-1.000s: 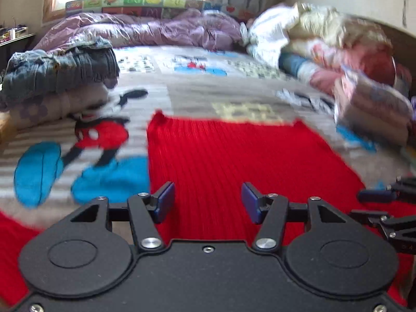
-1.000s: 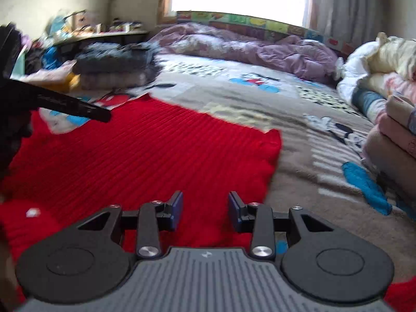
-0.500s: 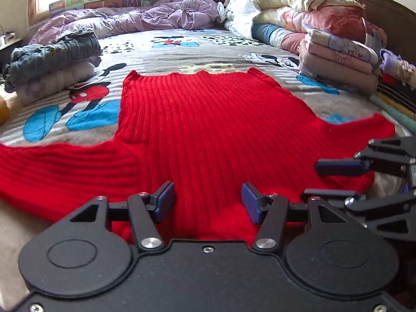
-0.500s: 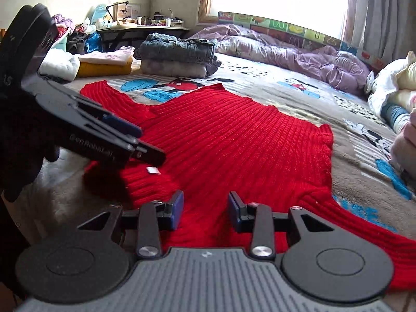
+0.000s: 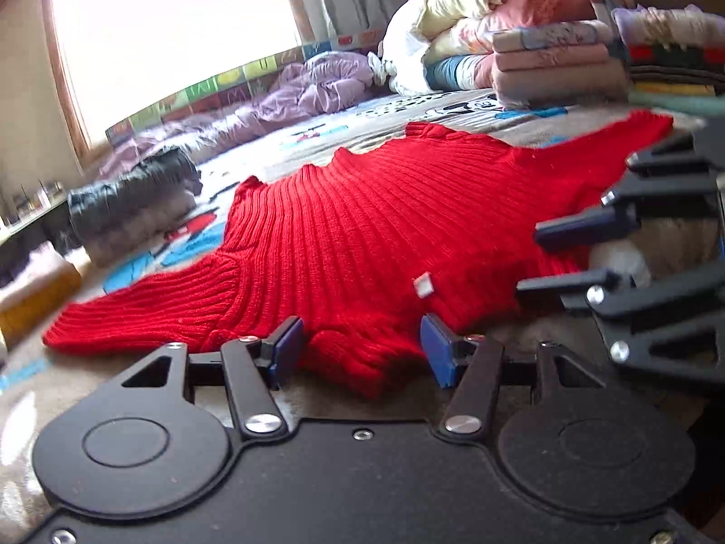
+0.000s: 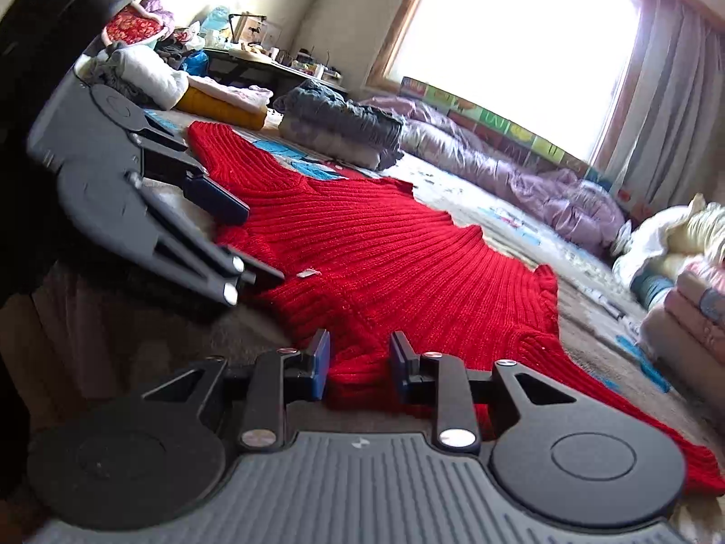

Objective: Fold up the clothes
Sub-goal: 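Lay the red sweater flat on the bed and open both grippers, then roll the left gripper and close it on a red sweater sleeve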

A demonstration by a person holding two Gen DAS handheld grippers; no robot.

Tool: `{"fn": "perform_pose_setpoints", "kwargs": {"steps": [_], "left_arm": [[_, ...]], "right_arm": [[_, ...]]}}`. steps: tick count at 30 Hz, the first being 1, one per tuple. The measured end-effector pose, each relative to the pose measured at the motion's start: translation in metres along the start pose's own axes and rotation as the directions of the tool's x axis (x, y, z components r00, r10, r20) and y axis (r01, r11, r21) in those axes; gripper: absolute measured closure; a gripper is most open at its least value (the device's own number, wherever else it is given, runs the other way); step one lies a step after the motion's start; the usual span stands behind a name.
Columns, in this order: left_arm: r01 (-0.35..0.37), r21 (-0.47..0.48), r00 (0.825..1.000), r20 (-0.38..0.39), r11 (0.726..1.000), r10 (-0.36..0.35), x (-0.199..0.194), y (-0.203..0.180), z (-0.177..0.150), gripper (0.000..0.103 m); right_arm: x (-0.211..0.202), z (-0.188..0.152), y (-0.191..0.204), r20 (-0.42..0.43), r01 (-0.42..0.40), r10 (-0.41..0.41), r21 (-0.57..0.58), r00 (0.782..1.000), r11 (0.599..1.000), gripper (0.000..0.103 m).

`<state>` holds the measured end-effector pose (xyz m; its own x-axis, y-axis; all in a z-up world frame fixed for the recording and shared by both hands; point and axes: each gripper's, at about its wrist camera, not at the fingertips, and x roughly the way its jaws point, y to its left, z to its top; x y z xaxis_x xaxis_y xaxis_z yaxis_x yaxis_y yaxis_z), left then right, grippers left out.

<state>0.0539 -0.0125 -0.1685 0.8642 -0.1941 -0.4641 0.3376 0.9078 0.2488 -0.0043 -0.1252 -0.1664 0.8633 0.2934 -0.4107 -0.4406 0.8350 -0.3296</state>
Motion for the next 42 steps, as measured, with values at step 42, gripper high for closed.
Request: {"fn": "perform_pose_setpoints", "kwargs": {"steps": [42], "left_arm": [[0.015,-0.282,0.999,0.051,0.959,-0.001,-0.001,0.025,0.023,0.038]], "right_arm": [[-0.034,-0.039,-0.112,-0.014,0.049,-0.056,0.710,0.998,0.703,0.056]]}}
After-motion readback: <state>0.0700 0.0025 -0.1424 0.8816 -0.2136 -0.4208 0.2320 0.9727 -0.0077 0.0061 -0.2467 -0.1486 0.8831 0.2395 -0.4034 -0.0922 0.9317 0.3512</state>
